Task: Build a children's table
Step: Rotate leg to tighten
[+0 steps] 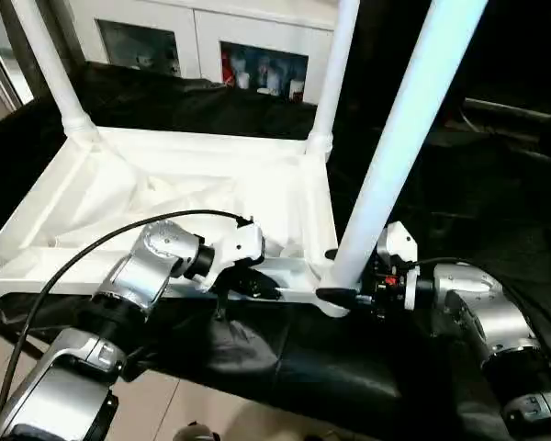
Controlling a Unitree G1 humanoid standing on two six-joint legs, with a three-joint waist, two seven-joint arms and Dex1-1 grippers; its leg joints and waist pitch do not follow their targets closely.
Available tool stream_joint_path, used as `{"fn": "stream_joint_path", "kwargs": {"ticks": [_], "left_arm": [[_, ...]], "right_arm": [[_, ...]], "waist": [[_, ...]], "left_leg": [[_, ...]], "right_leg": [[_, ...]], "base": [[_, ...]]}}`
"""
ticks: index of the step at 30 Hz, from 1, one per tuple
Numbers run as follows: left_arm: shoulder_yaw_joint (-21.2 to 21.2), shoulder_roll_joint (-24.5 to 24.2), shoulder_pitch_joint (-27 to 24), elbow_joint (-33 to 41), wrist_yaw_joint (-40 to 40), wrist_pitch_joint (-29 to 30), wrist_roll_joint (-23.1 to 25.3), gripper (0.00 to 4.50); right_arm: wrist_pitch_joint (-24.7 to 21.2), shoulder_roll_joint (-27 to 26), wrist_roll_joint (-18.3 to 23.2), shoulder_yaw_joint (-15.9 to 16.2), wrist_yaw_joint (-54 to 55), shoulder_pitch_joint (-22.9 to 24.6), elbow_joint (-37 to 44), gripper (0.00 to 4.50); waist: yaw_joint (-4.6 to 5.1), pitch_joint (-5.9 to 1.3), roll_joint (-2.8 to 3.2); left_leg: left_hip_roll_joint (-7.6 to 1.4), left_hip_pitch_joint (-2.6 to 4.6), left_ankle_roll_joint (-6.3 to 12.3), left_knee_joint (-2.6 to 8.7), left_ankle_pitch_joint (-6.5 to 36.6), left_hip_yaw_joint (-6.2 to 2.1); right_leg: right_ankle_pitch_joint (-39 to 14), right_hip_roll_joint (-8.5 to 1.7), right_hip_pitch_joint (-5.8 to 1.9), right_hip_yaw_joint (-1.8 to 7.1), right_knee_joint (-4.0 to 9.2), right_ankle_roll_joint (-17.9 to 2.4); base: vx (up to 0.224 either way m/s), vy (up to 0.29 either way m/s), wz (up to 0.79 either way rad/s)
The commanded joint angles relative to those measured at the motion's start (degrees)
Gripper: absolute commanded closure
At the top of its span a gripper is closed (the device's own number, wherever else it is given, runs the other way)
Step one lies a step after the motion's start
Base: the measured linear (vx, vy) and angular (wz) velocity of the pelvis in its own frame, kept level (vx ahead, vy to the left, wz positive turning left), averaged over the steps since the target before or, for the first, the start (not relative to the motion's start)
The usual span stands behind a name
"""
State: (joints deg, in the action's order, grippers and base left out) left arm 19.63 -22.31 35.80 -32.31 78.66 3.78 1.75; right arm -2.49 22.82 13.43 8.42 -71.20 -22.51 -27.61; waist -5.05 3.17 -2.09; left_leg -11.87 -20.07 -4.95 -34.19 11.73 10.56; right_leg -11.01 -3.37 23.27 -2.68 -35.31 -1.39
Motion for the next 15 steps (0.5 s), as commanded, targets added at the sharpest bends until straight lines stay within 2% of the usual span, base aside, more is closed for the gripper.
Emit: {"fn": "stream_joint_path", "kwargs": {"ticks": [1,4,5,8,11,12,14,15], "left_arm": [[0.1,-0.4,-0.4,1.9,1.1,0.4,-1.3,4.5],[0.0,-0.2,-0.5,1.9,0.7,0.5,-1.5,4.5],[-0.1,-0.1,-0.5,1.7,0.3,0.4,-1.4,4.5],[-0.6,0.6,-0.2,0.5,-2.0,0.1,-0.8,4.5],[-1.7,3.5,2.2,-4.7,-11.7,-0.4,2.0,4.5],[-2.6,5.4,3.6,-7.4,-16.6,-0.8,2.7,4.5],[-3.4,7.5,4.9,-9.5,-20.9,0.0,2.7,4.5],[-3.7,8.6,5.6,-10.6,-23.2,0.4,2.9,4.5]], "right_arm": [[-1.0,0.6,0.8,-0.1,-0.6,0.2,1.5,1.29],[-1.8,0.4,0.9,0.3,-1.1,0.9,2.3,1.41],[-1.9,0.4,0.8,0.5,-1.2,1.2,2.4,1.63],[-2.2,-0.3,0.4,0.2,0.8,1.5,1.8,1.7],[-1.6,-3.8,-2.6,-2.2,13.2,-0.1,-4.1,1.74],[-0.6,-5.8,-4.4,-3.5,20.7,-1.2,-7.8,1.75],[-0.5,-8.0,-5.0,-5.1,28.2,-2.0,-10.9,1.75],[-0.6,-9.2,-4.9,-6.2,32.0,-2.5,-12.4,1.76]], "waist": [[0.0,-3.73,-0.02],[-0.02,-3.68,-0.05],[0.0,-3.66,-0.03],[0.03,-3.68,0.0],[0.35,-3.43,-0.05],[0.39,-3.35,-0.06],[0.51,-3.45,-0.08],[0.64,-3.4,-0.12]], "left_leg": [[-1.7,0.08,4.29,3.88,6.1,-0.26],[-1.7,0.16,4.13,3.89,6.6,-0.23],[-1.71,0.13,3.95,3.91,6.8,-0.25],[-1.61,0.09,3.82,3.9,6.5,-0.28],[-1.48,0.17,2.87,4.04,8.0,-0.26],[-1.3,0.44,1.58,4.08,9.2,-0.31],[-1.32,0.65,0.23,4.23,9.8,-0.45],[-1.32,0.48,0.02,4.26,9.5,-0.43]], "right_leg": [[-4.0,-4.34,-3.33,2.43,3.38,-14.6],[-5.3,-4.35,-3.26,2.44,3.54,-14.3],[-5.8,-4.38,-3.26,2.46,3.6,-14.1],[-5.8,-4.34,-3.3,2.48,3.58,-13.8],[-9.4,-4.39,-2.87,2.52,4.13,-13.0],[-13.0,-4.49,-2.84,2.48,4.57,-12.2],[-16.1,-4.51,-2.85,2.5,4.77,-11.0],[-15.9,-4.52,-2.8,2.6,4.86,-10.7]], "base": [[0.0,0.0,0.0],[0.0,0.0,0.0],[0.0,0.0,0.0],[0.0,0.0,0.0],[0.0,0.0,0.0],[0.0,0.0,0.0],[0.0,0.0,0.0],[0.0,0.0,0.0]]}}
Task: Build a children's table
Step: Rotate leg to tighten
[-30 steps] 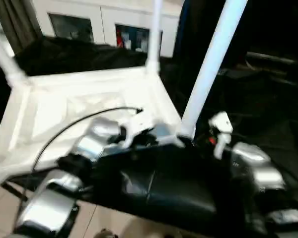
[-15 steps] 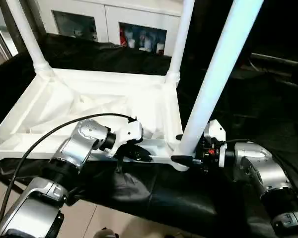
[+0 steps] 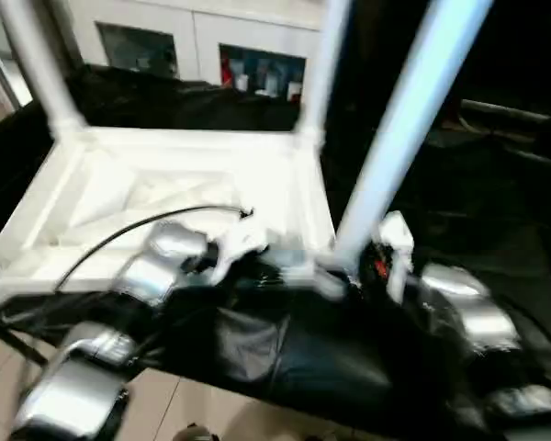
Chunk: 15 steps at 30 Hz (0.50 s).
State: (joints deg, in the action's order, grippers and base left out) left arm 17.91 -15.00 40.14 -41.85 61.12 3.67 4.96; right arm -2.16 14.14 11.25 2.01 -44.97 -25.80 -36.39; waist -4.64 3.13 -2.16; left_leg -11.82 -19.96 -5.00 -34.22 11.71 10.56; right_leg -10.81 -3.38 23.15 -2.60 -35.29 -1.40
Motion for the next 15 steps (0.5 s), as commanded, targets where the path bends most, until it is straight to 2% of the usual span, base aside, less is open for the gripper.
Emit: {"fn": "stream_joint_path", "kwargs": {"ticks": [1,2,3,4,5,6,7,8,9,10,12,13,15], "left_arm": [[-2.0,2.4,2.0,-2.0,-7.6,0.8,0.0,4.5],[-2.0,3.0,2.3,-2.5,-8.7,0.9,0.2,4.5],[-2.1,4.5,3.1,-3.6,-11.0,1.3,0.5,4.5],[-2.2,5.4,3.6,-4.4,-12.6,1.6,0.6,4.5],[-2.4,7.3,4.5,-5.9,-15.1,2.2,0.8,4.5],[-2.5,8.3,5.0,-6.8,-16.4,2.5,0.9,4.5],[-2.5,9.4,5.5,-7.6,-17.8,2.6,1.1,4.5],[-2.5,10.5,6.1,-8.7,-19.0,2.5,1.3,4.5],[-2.5,11.2,6.4,-9.2,-19.6,2.4,1.4,4.5],[-2.2,12.3,6.6,-9.8,-19.8,2.0,1.5,4.5],[-1.9,12.6,6.5,-9.8,-19.4,1.8,1.7,4.5],[-1.6,12.8,6.6,-10.0,-19.3,1.4,1.8,4.5],[-1.5,12.9,6.6,-10.4,-19.0,0.9,1.9,4.5]], "right_arm": [[-1.5,-1.7,-2.5,-0.8,9.4,0.3,-5.0,1.76],[-1.9,-2.3,-2.4,-1.4,11.6,0.0,-5.7,1.76],[-2.5,-3.6,-1.9,-2.5,15.2,-0.7,-7.1,1.76],[-2.8,-4.5,-1.5,-3.2,17.7,-1.2,-8.0,1.76],[-3.4,-6.2,-0.9,-4.6,21.5,-2.3,-9.7,1.76],[-3.7,-7.2,-0.5,-5.3,23.5,-2.9,-10.6,1.76],[-3.7,-8.2,-0.5,-5.8,25.5,-3.6,-11.5,1.76],[-3.4,-9.2,-0.8,-6.1,27.5,-4.5,-12.7,1.76],[-3.1,-9.9,-1.3,-6.0,28.6,-5.2,-13.4,1.76],[-2.3,-10.9,-2.0,-5.4,29.2,-6.0,-14.0,1.76],[-1.7,-11.4,-2.2,-5.0,28.8,-6.2,-14.0,1.76],[-1.1,-11.8,-2.3,-4.7,28.6,-6.5,-14.1,1.2],[-0.2,-12.3,-1.9,-4.8,27.6,-6.9,-14.2,1.06]], "waist": [[0.21,-3.48,-0.07],[0.18,-3.53,-0.06],[0.08,-3.46,0.21],[0.19,-3.5,0.14],[0.08,-3.55,0.63],[0.28,-3.62,0.54],[0.19,-3.73,0.62],[0.14,-3.78,0.58],[0.13,-3.81,0.87],[0.21,-3.86,0.6],[0.07,-3.92,0.68],[0.04,-3.89,0.74],[0.07,-3.83,0.9]], "left_leg": [[-1.38,0.39,0.09,4.31,9.1,-0.48],[-1.3,0.38,0.24,4.24,9.0,-0.48],[-1.28,0.31,0.53,4.27,9.0,-0.49],[-1.29,0.28,0.7,4.24,8.9,-0.4],[-1.22,0.28,0.54,4.26,8.8,-0.5],[-1.18,0.32,0.52,4.2,8.6,-0.34],[-1.23,0.44,0.28,4.18,8.1,-0.38],[-1.24,0.34,0.44,4.17,7.8,-0.41],[-1.18,0.34,0.54,4.12,7.5,-0.38],[-1.06,0.16,0.99,4.09,6.9,-0.38],[-0.98,-0.05,1.81,4.02,6.7,-0.36],[-1.03,0.0,2.24,4.06,7.0,-0.35],[-1.15,0.14,2.36,4.16,8.2,-0.36]], "right_leg": [[-15.1,-4.41,-2.73,2.52,4.73,-10.5],[-14.4,-4.36,-2.7,2.48,4.6,-10.6],[-14.1,-4.42,-2.73,2.51,4.67,-10.5],[-13.9,-4.38,-2.7,2.57,4.7,-10.5],[-13.6,-4.44,-2.75,2.54,4.63,-10.6],[-13.0,-4.34,-2.57,2.62,4.68,-10.7],[-10.3,-4.27,-2.73,2.58,4.45,-11.6],[-9.1,-4.29,-2.85,2.56,4.3,-11.9],[-8.0,-4.2,-2.83,2.55,4.22,-12.1],[-6.1,-4.12,-3.05,2.5,4.02,-12.5],[-5.7,-4.3,-3.3,2.49,4.09,-12.3],[-6.5,-4.32,-3.26,2.48,4.18,-12.2],[-8.5,-4.37,-3.09,2.47,4.46,-12.1]], "base": [[0.0,0.0,0.0],[0.0,0.0,0.0],[0.0,0.0,0.0],[0.0,0.0,0.0],[0.0,0.0,0.0],[0.0,0.0,0.0],[0.0,0.0,0.0],[0.0,0.0,0.0],[0.0,0.0,0.0],[0.0,0.0,0.0],[0.0,0.0,0.0],[0.0,0.0,0.0],[0.0,0.0,0.0]]}}
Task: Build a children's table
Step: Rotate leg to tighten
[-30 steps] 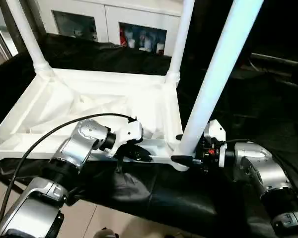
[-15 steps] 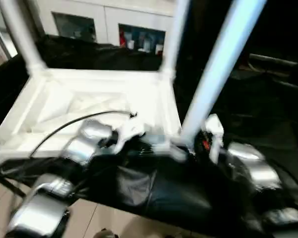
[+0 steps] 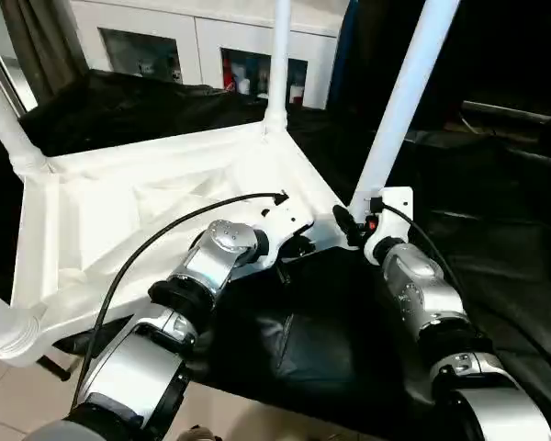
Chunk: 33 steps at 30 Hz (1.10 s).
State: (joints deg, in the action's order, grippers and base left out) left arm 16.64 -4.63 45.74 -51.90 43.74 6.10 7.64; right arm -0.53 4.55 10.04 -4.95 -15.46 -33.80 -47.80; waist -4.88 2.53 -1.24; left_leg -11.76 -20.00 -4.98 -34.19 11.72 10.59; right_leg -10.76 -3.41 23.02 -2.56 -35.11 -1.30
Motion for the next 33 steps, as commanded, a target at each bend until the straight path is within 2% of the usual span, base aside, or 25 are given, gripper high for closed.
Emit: {"fn": "stream_joint_path", "kwargs": {"ticks": [1,3,4,6,7,8,9,11,12,14,15,17,18,21,22,23,26,29,33], "left_arm": [[-0.1,2.2,0.9,-0.4,-1.3,-2.0,-0.7,4.5],[0.0,1.5,0.7,-0.3,-0.2,-2.7,-0.7,4.5],[-0.1,0.6,0.2,0.2,1.2,-3.6,-0.7,4.5],[-0.2,0.2,-0.1,0.4,1.6,-3.9,-0.7,4.5],[0.1,-1.1,-0.8,1.6,4.6,-4.6,-1.1,4.5],[0.1,-1.1,-0.8,1.6,4.6,-4.6,-1.1,4.5],[0.3,-3.4,-2.2,3.8,9.6,-5.8,-2.2,4.5],[0.4,-4.2,-2.8,4.6,11.8,-6.0,-2.8,4.5],[0.6,-5.2,-3.2,5.3,13.7,-6.6,-3.1,4.5],[0.8,-6.2,-3.6,5.9,15.5,-6.9,-3.4,4.5],[1.1,-7.8,-4.5,7.2,19.5,-8.2,-4.2,4.5],[1.5,-10.1,-6.1,9.8,25.6,-8.5,-5.9,4.5],[1.7,-11.6,-7.3,12.0,29.2,-7.4,-7.1,4.5],[1.9,-13.9,-8.4,14.2,32.6,-6.2,-7.8,4.5],[1.9,-14.5,-8.5,14.5,33.3,-6.1,-7.9,4.5],[1.8,-14.9,-8.7,14.8,33.7,-5.9,-7.9,4.5],[1.7,-16.1,-9.2,15.3,35.4,-6.1,-8.1,4.5],[1.6,-16.5,-9.5,15.9,35.7,-5.9,-8.1,4.5],[1.5,-16.9,-10.1,17.4,35.8,-5.3,-8.1,4.5]], "right_arm": [[-1.2,-2.5,-1.3,2.7,-2.6,1.0,-2.8,1.06],[0.1,-1.7,-2.4,4.0,-4.6,1.2,-2.2,0.74],[1.6,-0.4,-2.7,5.5,-9.1,2.0,-0.4,0.74],[2.5,0.2,-2.7,6.1,-11.8,2.4,0.5,0.74],[2.2,2.2,-1.5,7.0,-17.9,3.7,3.3,0.74],[2.2,2.2,-1.5,7.0,-17.9,3.7,3.3,0.74],[1.9,6.2,-0.3,9.1,-27.3,5.9,7.7,0.74],[2.2,7.7,0.0,9.7,-30.7,6.7,9.0,0.74],[2.0,9.2,0.5,10.0,-33.7,7.2,10.2,0.74],[1.6,10.4,1.3,10.0,-36.1,7.5,11.3,0.74],[0.1,12.3,3.0,9.8,-40.6,8.3,13.5,0.74],[-1.5,14.7,4.7,10.3,-45.9,9.5,16.6,0.74],[-2.4,16.2,5.4,11.0,-49.0,10.4,18.7,0.74],[-2.5,18.2,4.8,12.6,-52.3,11.6,20.5,0.74],[-2.1,18.7,4.2,13.2,-53.0,11.9,20.6,0.74],[-1.9,19.1,3.8,13.6,-53.5,12.1,20.9,0.74],[-1.2,19.1,2.9,14.0,-54.1,12.5,20.7,0.74],[-1.7,19.0,3.1,14.1,-54.2,12.7,21.2,0.74],[-3.8,18.6,4.0,14.7,-55.0,13.1,22.9,1.06]], "waist": [[0.35,-3.23,0.02],[0.41,-3.19,-0.04],[0.39,-3.19,-0.42],[0.27,-3.19,-0.4],[0.26,-3.16,-0.45],[0.08,-3.15,-0.54],[0.05,-3.21,-0.6],[-0.02,-3.12,-0.65],[0.08,-3.08,-0.41],[0.22,-3.01,-0.46],[0.2,-3.01,-0.41],[0.01,-3.13,-0.42],[-0.03,-3.14,-0.41],[-0.26,-3.31,-0.12],[-0.46,-3.33,0.09],[-0.39,-3.23,-0.3],[-0.51,-3.12,-0.31],[-0.34,-3.01,-0.56],[-0.22,-3.05,-0.65]], "left_leg": [[-1.21,0.15,2.27,4.16,8.5,-0.4],[-1.21,0.15,2.08,4.22,9.3,-0.42],[-1.21,0.09,2.28,4.21,9.3,-0.39],[-1.26,-0.06,3.1,4.17,8.8,-0.43],[-1.2,-0.13,3.36,4.16,8.5,-0.41],[-1.24,-0.11,4.04,4.08,8.3,-0.39],[-1.29,-0.2,4.59,4.07,7.8,-0.4],[-1.36,-0.29,5.4,4.06,7.6,-0.4],[-1.39,-0.22,5.38,4.13,7.9,-0.38],[-1.46,-0.13,4.94,4.22,8.3,-0.42],[-1.52,-0.04,4.87,4.25,8.5,-0.45],[-1.78,-0.27,5.27,4.23,7.7,-0.51],[-1.9,-0.22,5.67,4.17,7.1,-0.37],[-2.08,-0.02,5.71,4.03,6.3,-0.23],[-2.15,0.36,5.67,3.96,6.2,-0.07],[-2.11,0.31,5.74,3.97,6.4,0.05],[-1.99,-0.03,4.7,4.15,7.5,-0.02],[-1.82,-0.01,4.0,4.21,8.5,0.0],[-1.9,-0.01,4.04,4.2,7.4,-0.03]], "right_leg": [[-9.0,-4.36,-2.95,2.42,4.32,-12.1],[-9.8,-4.3,-2.98,2.38,4.39,-11.9],[-10.1,-4.34,-3.03,2.39,4.46,-11.7],[-10.2,-4.46,-3.14,2.43,4.42,-11.4],[-10.1,-4.41,-3.17,2.4,4.46,-11.3],[-10.1,-4.42,-3.23,2.39,4.49,-11.3],[-9.5,-4.47,-3.34,2.39,4.41,-11.4],[-9.4,-4.48,-3.33,2.38,4.43,-11.6],[-10.2,-4.46,-3.12,2.36,4.54,-11.7],[-11.2,-4.41,-3.04,2.3,4.61,-11.9],[-11.5,-4.39,-3.14,2.31,4.63,-12.0],[-9.1,-4.37,-3.42,2.33,4.15,-12.5],[-7.2,-4.13,-3.17,2.22,3.95,-12.9],[-4.3,-4.24,-2.94,2.19,3.42,-14.4],[-3.1,-4.14,-2.54,2.22,3.35,-15.0],[-3.0,-4.07,-2.54,2.23,3.43,-15.1],[-6.0,-4.39,-2.86,2.26,3.55,-14.2],[-8.9,-4.41,-2.83,2.34,3.92,-13.0],[-8.3,-4.34,-2.83,2.39,3.77,-12.7]], "base": [[0.0,0.0,0.0],[0.0,0.0,0.0],[0.0,0.0,0.0],[0.0,0.0,0.0],[0.0,0.0,0.0],[0.0,0.0,0.0],[0.0,0.0,0.0],[0.0,0.0,0.0],[0.0,0.0,0.0],[0.0,0.0,0.0],[0.0,0.0,0.0],[0.0,0.0,0.0],[0.0,0.0,0.0],[0.0,0.0,0.0],[0.0,0.0,0.0],[0.0,0.0,0.0],[0.0,0.0,0.0],[0.0,0.0,0.0],[0.0,0.0,0.0]]}}
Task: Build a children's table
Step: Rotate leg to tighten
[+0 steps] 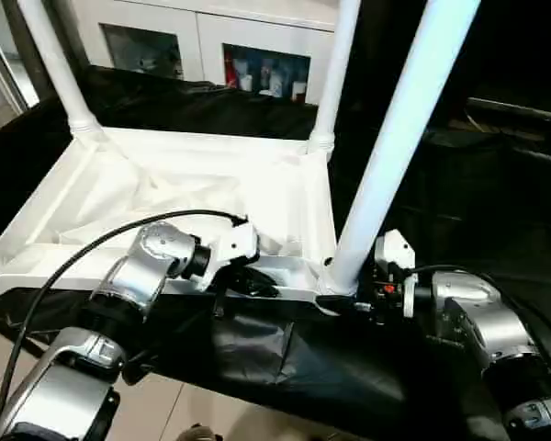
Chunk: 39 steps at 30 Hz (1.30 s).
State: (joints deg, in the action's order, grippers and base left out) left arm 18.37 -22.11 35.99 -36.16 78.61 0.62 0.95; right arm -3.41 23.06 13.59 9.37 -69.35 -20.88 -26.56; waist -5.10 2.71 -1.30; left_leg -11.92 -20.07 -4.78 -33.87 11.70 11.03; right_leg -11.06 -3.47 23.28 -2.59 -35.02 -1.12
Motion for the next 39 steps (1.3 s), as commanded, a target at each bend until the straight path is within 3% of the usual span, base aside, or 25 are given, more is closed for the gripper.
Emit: {"fn": "stream_joint_path", "kwargs": {"ticks": [1,6,14,16,17,18,20,22,26,28,32,33,34,36,39], "left_arm": [[-0.3,0.6,-0.4,1.8,0.9,0.3,-1.5,4.5],[-0.5,0.7,-1.1,2.8,0.7,0.9,-1.9,4.5],[-1.0,2.1,-1.4,1.8,-4.5,0.7,-0.6,4.5],[-1.2,4.8,1.3,-4.3,-16.0,-0.3,3.9,4.5],[-1.2,5.4,1.8,-5.3,-17.8,-0.4,4.5,4.5],[-1.3,5.9,2.2,-6.0,-18.9,-0.3,4.6,4.5],[-2.0,9.4,4.3,-9.7,-25.6,0.4,5.2,4.5],[-2.3,11.3,5.4,-11.3,-29.0,1.2,5.5,4.5],[-2.6,17.2,7.8,-14.4,-36.2,3.0,5.7,4.5],[-2.6,18.1,8.1,-14.8,-36.5,2.7,5.8,4.5],[-1.8,18.9,8.4,-15.6,-34.3,0.3,6.3,4.5],[-1.5,18.4,8.1,-15.3,-32.8,-0.7,6.2,4.5],[-1.5,18.4,8.1,-15.3,-32.8,-0.7,6.2,4.5],[-1.3,17.7,7.7,-14.9,-31.2,-1.2,6.0,4.5],[-1.2,15.1,6.3,-12.3,-25.7,-1.7,5.1,4.5]], "right_arm": [[-1.1,-0.1,0.5,0.5,-1.1,0.2,1.7,1.19],[-2.1,-1.0,1.7,0.7,-1.2,1.2,2.7,1.61],[-1.8,-4.3,0.5,-1.7,6.8,1.9,-1.0,1.68],[0.7,-7.6,-2.9,-4.6,20.3,-0.2,-7.8,1.69],[0.7,-8.2,-3.0,-5.2,22.1,-0.5,-8.7,1.69],[0.5,-8.8,-2.8,-5.9,23.9,-0.8,-9.4,1.69],[-0.3,-12.4,-2.5,-9.1,34.2,-2.6,-13.1,1.7],[-0.5,-14.1,-3.0,-9.9,39.2,-3.5,-15.0,1.7],[0.2,-19.3,-4.1,-10.9,49.2,-6.6,-19.3,1.71],[0.7,-20.1,-4.7,-10.6,50.2,-7.2,-20.0,1.71],[4.5,-21.1,-7.3,-8.6,49.0,-8.0,-20.2,1.71],[4.9,-21.0,-6.9,-8.5,47.6,-7.9,-19.7,1.15],[4.9,-21.0,-6.9,-8.5,47.6,-7.9,-19.7,1.01],[5.6,-20.5,-6.9,-8.2,46.4,-7.8,-19.3,0.95],[6.3,-16.8,-5.8,-6.5,36.2,-6.3,-15.5,0.81]], "waist": [[-0.02,-3.3,-0.52],[-0.03,-3.3,-0.77],[0.34,-3.05,-0.78],[0.61,-2.84,-0.78],[0.85,-2.76,-0.79],[0.86,-2.87,-0.86],[1.0,-2.87,-0.95],[1.16,-2.94,-0.8],[1.14,-3.11,-0.52],[1.2,-3.1,-0.68],[1.04,-3.27,-0.56],[1.07,-3.25,-0.59],[1.04,-3.25,-0.53],[1.08,-3.24,-0.6],[1.08,-3.19,-0.76]], "left_leg": [[-1.74,0.08,4.09,3.8,6.7,-0.42],[-1.68,0.04,4.41,3.71,6.3,-0.36],[-1.54,0.05,3.08,3.98,8.3,-0.5],[-1.51,0.24,2.06,4.16,9.7,-0.6],[-1.33,0.68,0.88,4.14,11.4,-0.57],[-1.31,0.67,0.62,4.15,11.3,-0.64],[-1.35,0.58,0.67,4.21,10.6,-0.65],[-1.27,0.45,0.36,4.29,11.0,-0.76],[-1.28,0.73,0.35,4.19,10.6,-0.66],[-1.14,0.18,0.86,4.22,9.9,-0.69],[-1.14,0.15,2.23,4.08,9.4,-0.67],[-1.14,0.07,2.45,4.12,9.5,-0.68],[-1.16,0.08,2.52,4.15,9.7,-0.7],[-1.21,0.06,2.68,4.16,9.9,-0.67],[-1.27,-0.13,3.4,4.17,9.9,-0.72]], "right_leg": [[-6.7,-4.26,-3.04,2.4,3.55,-13.2],[-6.1,-4.25,-3.08,2.39,3.49,-13.3],[-11.0,-4.38,-2.84,2.47,4.09,-12.0],[-15.2,-4.45,-2.59,2.45,4.65,-10.9],[-19.1,-4.34,-2.26,2.4,5.12,-10.0],[-19.7,-4.52,-2.43,2.48,5.12,-9.7],[-18.1,-4.32,-2.38,2.61,5.04,-9.4],[-19.1,-4.41,-2.44,2.55,5.07,-9.3],[-16.2,-4.38,-2.36,2.68,4.98,-10.1],[-14.7,-4.32,-2.7,2.56,4.87,-10.2],[-13.8,-4.44,-2.8,2.6,4.85,-9.8],[-13.7,-4.4,-2.84,2.57,4.84,-9.9],[-13.8,-4.44,-2.85,2.56,4.86,-10.0],[-13.8,-4.43,-2.82,2.55,4.87,-10.1],[-13.6,-4.45,-3.08,2.52,4.79,-10.2]], "base": [[0.0,0.0,0.0],[0.0,0.0,0.0],[0.0,0.0,0.0],[0.0,0.0,0.0],[0.0,0.0,0.0],[0.0,0.0,0.0],[0.0,0.0,0.0],[0.0,0.0,0.0],[0.0,0.0,0.0],[0.0,0.0,0.0],[0.0,0.0,0.0],[0.0,0.0,0.0],[0.0,0.0,0.0],[0.0,0.0,0.0],[0.0,0.0,0.0]]}}
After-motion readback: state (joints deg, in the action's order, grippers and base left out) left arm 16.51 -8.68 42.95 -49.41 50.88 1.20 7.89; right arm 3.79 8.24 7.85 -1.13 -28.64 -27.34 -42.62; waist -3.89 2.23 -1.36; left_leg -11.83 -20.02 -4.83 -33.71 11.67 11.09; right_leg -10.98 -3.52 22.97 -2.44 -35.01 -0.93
